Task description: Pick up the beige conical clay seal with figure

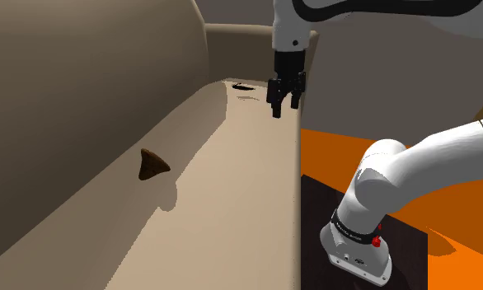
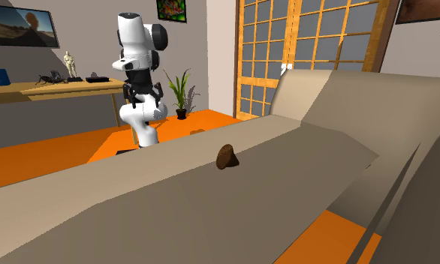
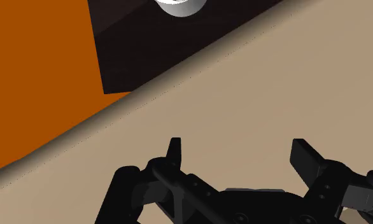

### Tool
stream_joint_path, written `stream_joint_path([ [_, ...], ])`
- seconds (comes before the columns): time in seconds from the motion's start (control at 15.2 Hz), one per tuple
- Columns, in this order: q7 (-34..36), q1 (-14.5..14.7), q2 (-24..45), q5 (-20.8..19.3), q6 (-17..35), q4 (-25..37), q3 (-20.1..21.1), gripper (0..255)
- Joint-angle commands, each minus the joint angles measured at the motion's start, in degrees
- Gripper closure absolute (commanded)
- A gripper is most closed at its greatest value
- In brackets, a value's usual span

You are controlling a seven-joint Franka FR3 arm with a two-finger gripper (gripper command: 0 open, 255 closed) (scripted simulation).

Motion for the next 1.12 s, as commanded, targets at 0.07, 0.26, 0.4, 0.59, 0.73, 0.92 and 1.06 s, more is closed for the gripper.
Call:
stream_joint_path([
  [0.07, 1.36, 0.20, 1.33, 0.65, 1.11, 0.49, 1.16, 0],
  [0.26, 5.41, 0.67, 5.69, 2.20, 4.35, 2.40, 4.58, 0],
  [0.4, 8.11, 0.88, 8.87, 2.88, 6.40, 4.06, 6.81, 0],
  [0.59, 12.22, 1.08, 14.03, 3.31, 9.26, 7.10, 10.03, 0],
  [0.73, 15.04, 1.14, 17.71, 3.17, 10.97, 9.51, 12.10, 0],
  [0.92, 19.40, 1.16, 23.57, 2.26, 13.18, 13.69, 15.12, 0],
  [1.06, 22.44, 1.23, 27.72, 1.15, 14.36, 16.87, 17.01, 0],
])
